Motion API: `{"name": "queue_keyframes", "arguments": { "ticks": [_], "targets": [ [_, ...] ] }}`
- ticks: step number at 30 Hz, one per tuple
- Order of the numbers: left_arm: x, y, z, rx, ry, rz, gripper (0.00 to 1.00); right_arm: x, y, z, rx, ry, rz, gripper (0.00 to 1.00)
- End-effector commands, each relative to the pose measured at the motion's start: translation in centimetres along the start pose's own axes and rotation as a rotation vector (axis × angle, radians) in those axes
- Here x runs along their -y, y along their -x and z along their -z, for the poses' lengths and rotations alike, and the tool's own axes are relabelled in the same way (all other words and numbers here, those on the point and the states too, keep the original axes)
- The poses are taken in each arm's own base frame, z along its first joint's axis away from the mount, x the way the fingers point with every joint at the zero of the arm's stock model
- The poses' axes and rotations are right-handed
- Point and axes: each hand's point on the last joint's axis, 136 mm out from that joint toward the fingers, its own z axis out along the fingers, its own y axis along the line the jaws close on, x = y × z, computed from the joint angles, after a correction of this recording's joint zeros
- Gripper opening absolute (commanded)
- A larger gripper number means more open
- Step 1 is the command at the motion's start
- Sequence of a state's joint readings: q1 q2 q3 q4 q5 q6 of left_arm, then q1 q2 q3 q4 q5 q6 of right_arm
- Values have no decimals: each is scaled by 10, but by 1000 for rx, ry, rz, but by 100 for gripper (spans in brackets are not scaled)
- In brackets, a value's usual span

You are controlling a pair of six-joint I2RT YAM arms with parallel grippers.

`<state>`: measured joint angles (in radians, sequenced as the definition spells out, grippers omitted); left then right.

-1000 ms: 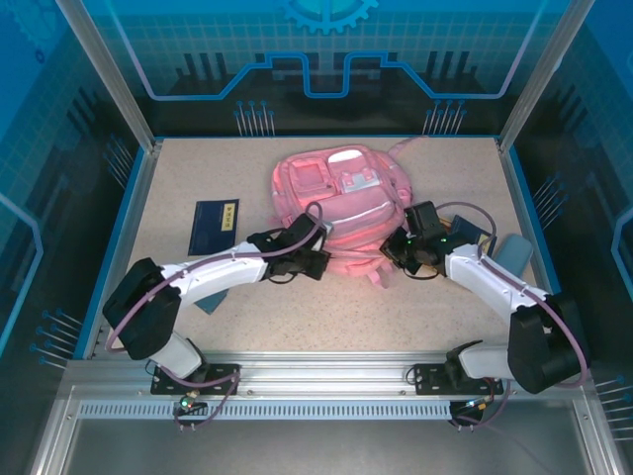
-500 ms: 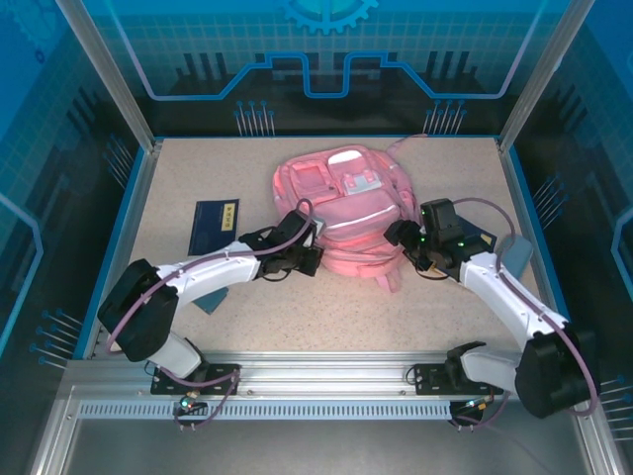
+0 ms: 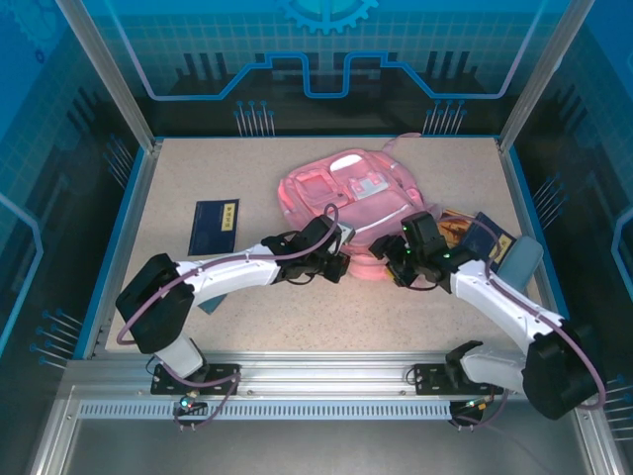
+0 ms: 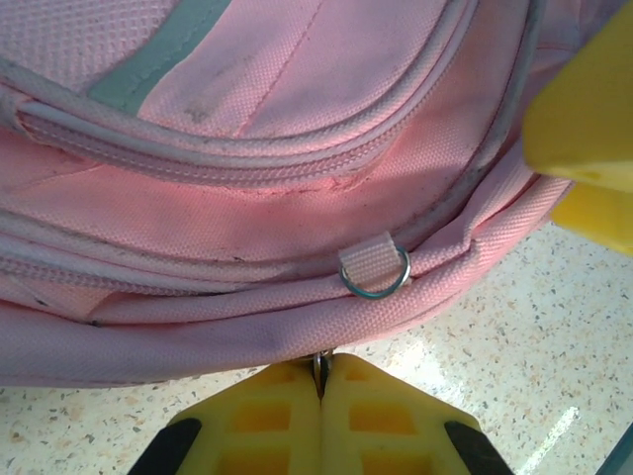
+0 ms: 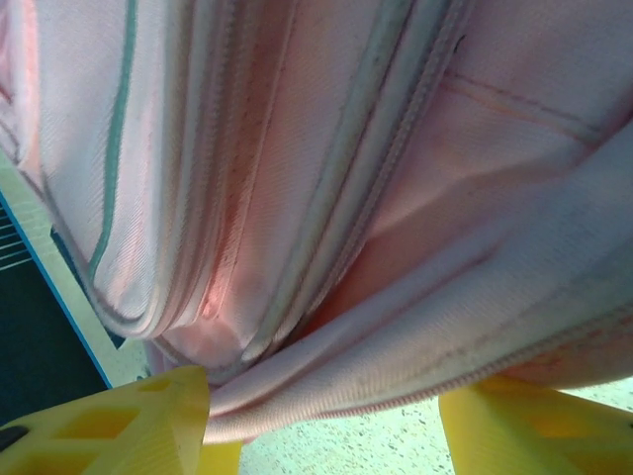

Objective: Pack the student bag
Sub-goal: Unzip the student bag at the top-center of the table, then move the student bag to the top-center of the table.

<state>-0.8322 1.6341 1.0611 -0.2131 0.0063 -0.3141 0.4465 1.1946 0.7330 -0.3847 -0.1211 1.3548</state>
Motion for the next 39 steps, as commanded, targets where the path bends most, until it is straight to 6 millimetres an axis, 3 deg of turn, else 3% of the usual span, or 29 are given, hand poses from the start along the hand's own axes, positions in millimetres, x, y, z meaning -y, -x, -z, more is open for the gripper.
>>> {"name": "queue_keyframes", "arguments": {
  "ticks": [1, 4, 9, 15, 20, 25, 30, 32, 39],
  "targets": [
    [22, 35, 13, 105, -71, -12, 0, -13, -11, -13, -64, 23, -47, 62],
    [19, 33, 15, 105, -60, -14, 0, -10, -11, -23, -66, -5, -50, 55],
    [-1, 20, 17, 81, 35, -32, 0, -2, -4, -28, -32, -44, -38, 27],
    [-59, -6, 24, 26, 192, 6, 0, -3, 7, -17, 39, -67, 35, 12],
    [-104, -13, 32, 27, 248, 87, 0, -12, 10, -15, 43, -71, 85, 10],
    [-138, -1, 26, 46, 292, 121, 0, -25, 7, -19, 25, -56, 116, 10],
    [-175, 12, 19, 59, 342, 161, 0, -23, 0, -26, -2, -63, 128, 10],
    [-187, 17, 17, 59, 363, 167, 0, -36, 1, -23, 0, -38, 137, 10],
    [-205, 34, 24, 90, 374, 218, 0, -61, -8, -39, -65, 50, 150, 12]
  ]
}}
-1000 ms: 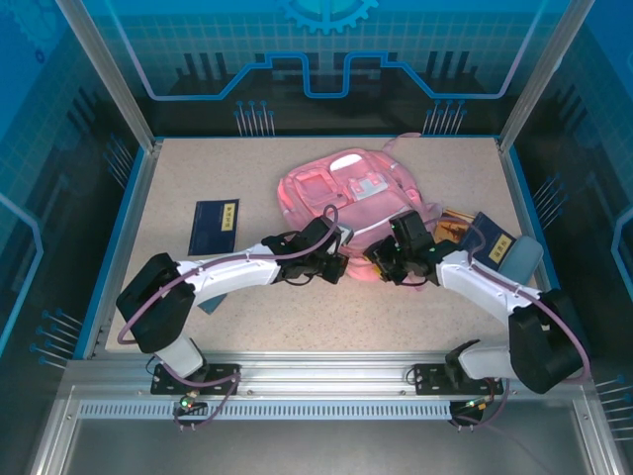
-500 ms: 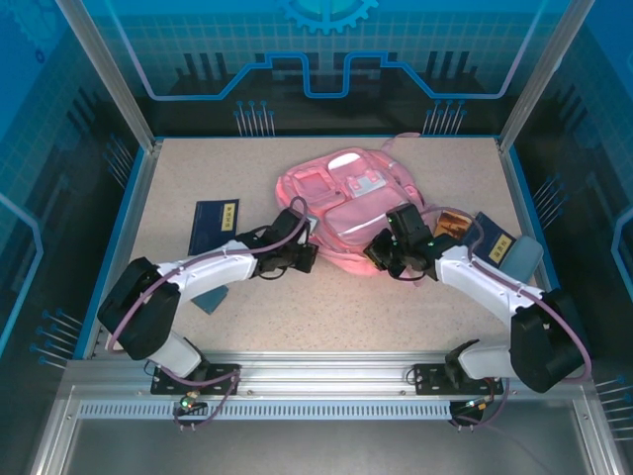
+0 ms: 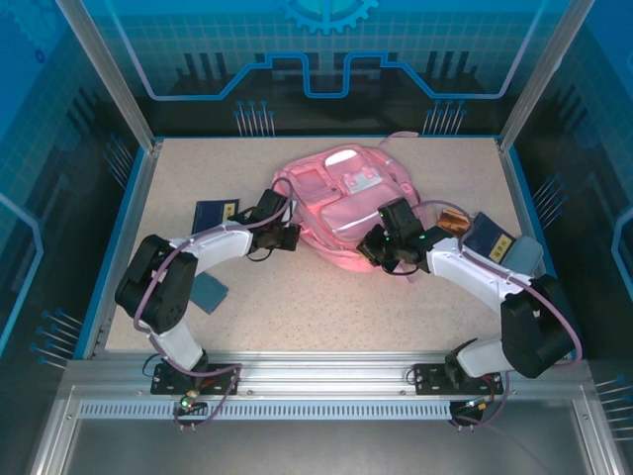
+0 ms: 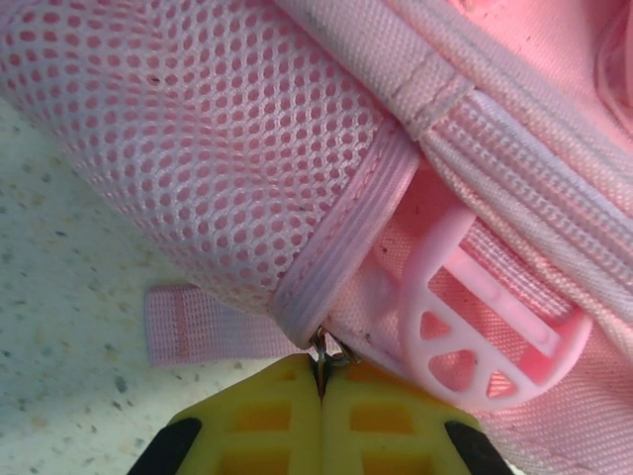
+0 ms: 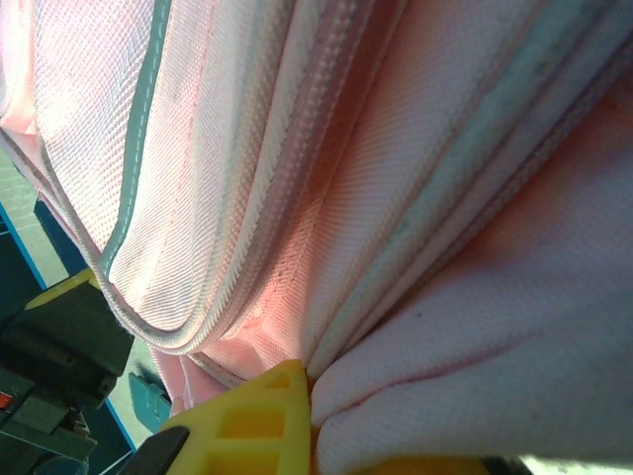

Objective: Pack the student bag
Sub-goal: Move the student bag to the top-center of the table, then move the book to the center of the table.

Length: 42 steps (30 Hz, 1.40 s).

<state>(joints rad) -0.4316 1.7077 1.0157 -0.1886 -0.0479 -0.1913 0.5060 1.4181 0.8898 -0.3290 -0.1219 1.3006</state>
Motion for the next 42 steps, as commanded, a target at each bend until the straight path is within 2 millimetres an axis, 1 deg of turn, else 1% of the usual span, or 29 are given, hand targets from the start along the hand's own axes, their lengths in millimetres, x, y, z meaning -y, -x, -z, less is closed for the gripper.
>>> {"name": "queue_keyframes", "arguments": {
  "ticks": [1, 4, 6, 8, 9, 12, 14, 16, 18, 19, 22, 24, 26, 28, 32, 36, 40, 42],
  "targets": [
    [-22, 28, 12, 71, 65, 39, 3, -28, -3, -10, -33, 70, 57, 13],
    [-31, 32, 25, 89, 72, 108, 18, -49, -5, -25, -60, 115, 69, 15],
    [-37, 31, 34, 92, 59, 171, 24, -65, -6, -35, -75, 147, 78, 18],
    [-44, 30, 46, 107, 43, 240, 33, -84, -8, -47, -96, 187, 95, 19],
    [-48, 28, 51, 115, 46, 265, 36, -90, -8, -53, -101, 196, 99, 20],
    [-68, 25, 66, 141, 85, 343, 52, -111, -7, -73, -114, 227, 115, 22],
    [-86, 21, 71, 143, 125, 400, 59, -121, -3, -88, -117, 235, 130, 24],
    [-102, 18, 74, 139, 164, 450, 65, -134, -1, -99, -133, 251, 168, 29],
    [-118, 14, 73, 123, 195, 505, 71, -141, -1, -107, -153, 242, 209, 38],
    [-126, 12, 72, 114, 205, 532, 73, -144, -4, -107, -164, 245, 235, 44],
    [-146, 8, 66, 86, 233, 590, 78, -150, -15, -97, -174, 261, 312, 62],
    [-157, 6, 59, 66, 238, 623, 81, -149, -19, -82, -161, 255, 373, 70],
    [-166, 3, 49, 33, 227, 654, 83, -147, -22, -65, -143, 244, 437, 77],
    [-172, -2, 36, -10, 217, 680, 84, -139, -24, -48, -117, 218, 491, 81],
    [-175, -16, 15, -78, 209, 706, 85, -125, -25, -22, -74, 195, 553, 85],
    [-175, -33, 3, -137, 215, 726, 83, -110, -28, -7, -68, 165, 567, 85],
    [-160, -44, -3, -189, 183, 722, 80, -101, -28, 1, -61, 140, 568, 84],
    [-146, -49, -4, -214, 146, 718, 78, -98, -26, 4, -48, 129, 564, 84]
  ]
}}
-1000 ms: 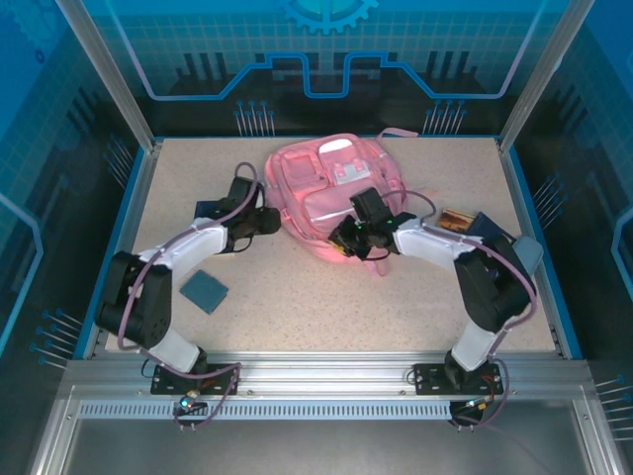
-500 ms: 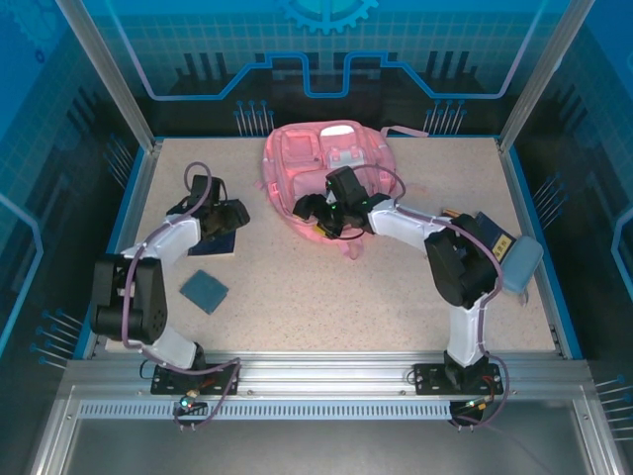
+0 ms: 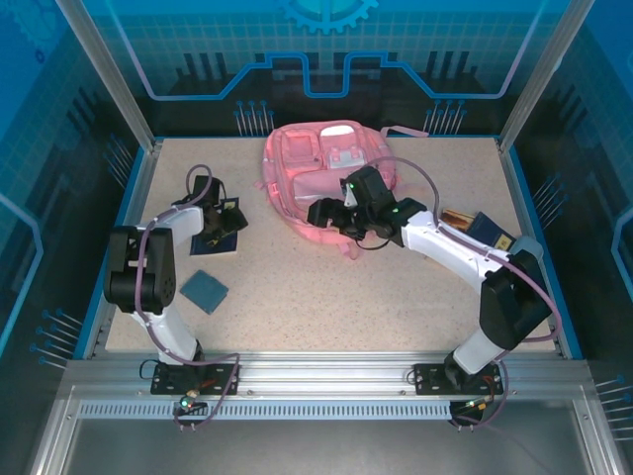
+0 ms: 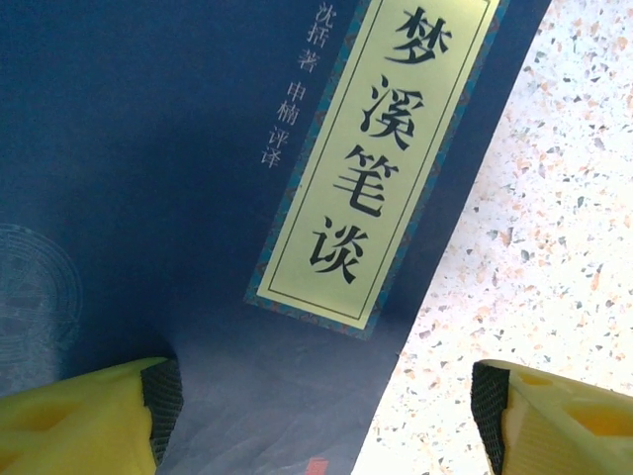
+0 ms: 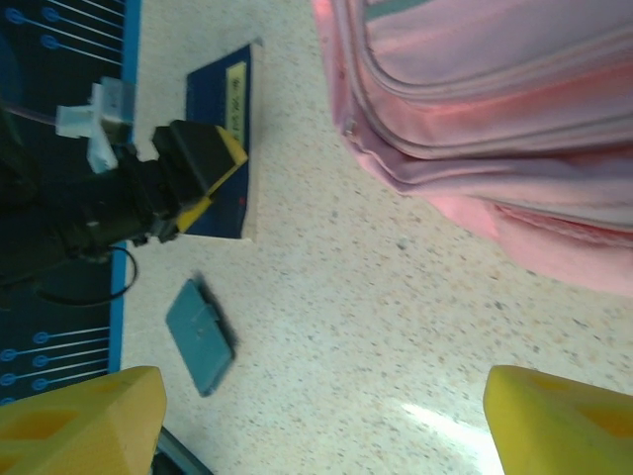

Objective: Pack the student bag
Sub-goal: Move the book to the center of the table.

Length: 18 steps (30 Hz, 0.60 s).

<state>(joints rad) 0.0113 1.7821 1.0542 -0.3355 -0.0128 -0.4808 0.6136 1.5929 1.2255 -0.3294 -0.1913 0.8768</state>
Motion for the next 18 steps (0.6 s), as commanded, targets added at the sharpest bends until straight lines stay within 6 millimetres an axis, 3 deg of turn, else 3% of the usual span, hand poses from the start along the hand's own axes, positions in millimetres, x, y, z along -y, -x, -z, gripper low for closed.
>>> {"name": "queue_keyframes", "arguments": {
  "ticks": [1, 9, 18],
  "targets": [
    [11, -51, -11, -181, -45, 12, 77, 14, -11, 8, -13, -67, 19, 84],
    [55, -124, 11, -285, -164, -32, 76, 25, -15, 7, -20, -114, 14, 83],
    [75, -204, 39, -341, -190, -121, 73, 60, -36, 5, -47, -219, 17, 81]
  ]
}}
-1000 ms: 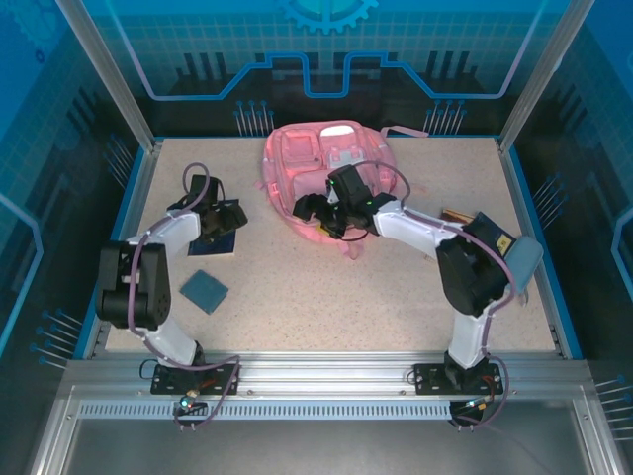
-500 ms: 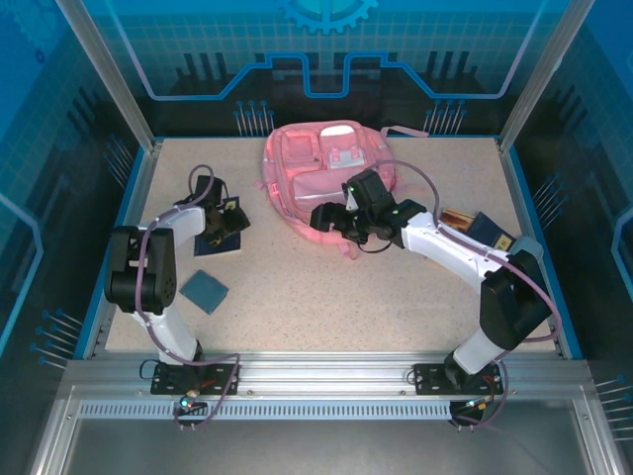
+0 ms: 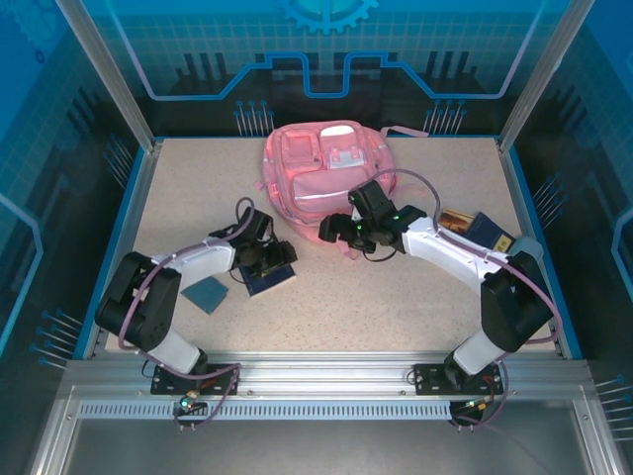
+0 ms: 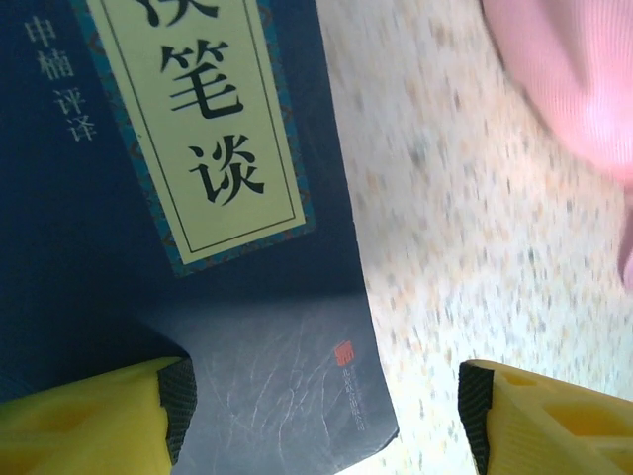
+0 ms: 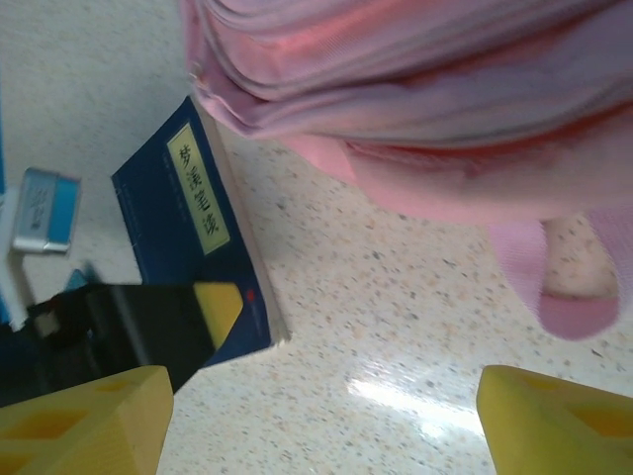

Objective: Pack the student bag
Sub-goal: Move the book to the center of the table, then pick up the book at the center of the table.

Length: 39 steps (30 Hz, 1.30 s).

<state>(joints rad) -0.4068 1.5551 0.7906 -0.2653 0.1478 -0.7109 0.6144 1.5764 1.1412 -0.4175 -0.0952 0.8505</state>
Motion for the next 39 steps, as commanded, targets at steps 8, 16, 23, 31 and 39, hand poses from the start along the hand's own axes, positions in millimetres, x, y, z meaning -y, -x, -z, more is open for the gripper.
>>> {"name": "queue_keyframes", "arguments": {
  "ticks": [8, 16, 23, 31, 39],
  "targets": [
    [11, -12, 48, 44, 49, -59, 84, -4, -32, -13, -38, -81, 182, 79],
    [-41, 19, 88, 170, 14, 146, 94, -41, -56, -62, -154, -99, 323, 64],
    [-65, 20, 83, 194, -26, 247, 89, -58, -66, -109, -239, -114, 359, 47],
    [-75, 9, 52, 128, -59, 323, 76, -44, -68, -140, -301, -228, 370, 39],
    [-76, 1, 34, 86, -96, 347, 71, -30, -80, -150, -349, -262, 362, 32]
  ]
}}
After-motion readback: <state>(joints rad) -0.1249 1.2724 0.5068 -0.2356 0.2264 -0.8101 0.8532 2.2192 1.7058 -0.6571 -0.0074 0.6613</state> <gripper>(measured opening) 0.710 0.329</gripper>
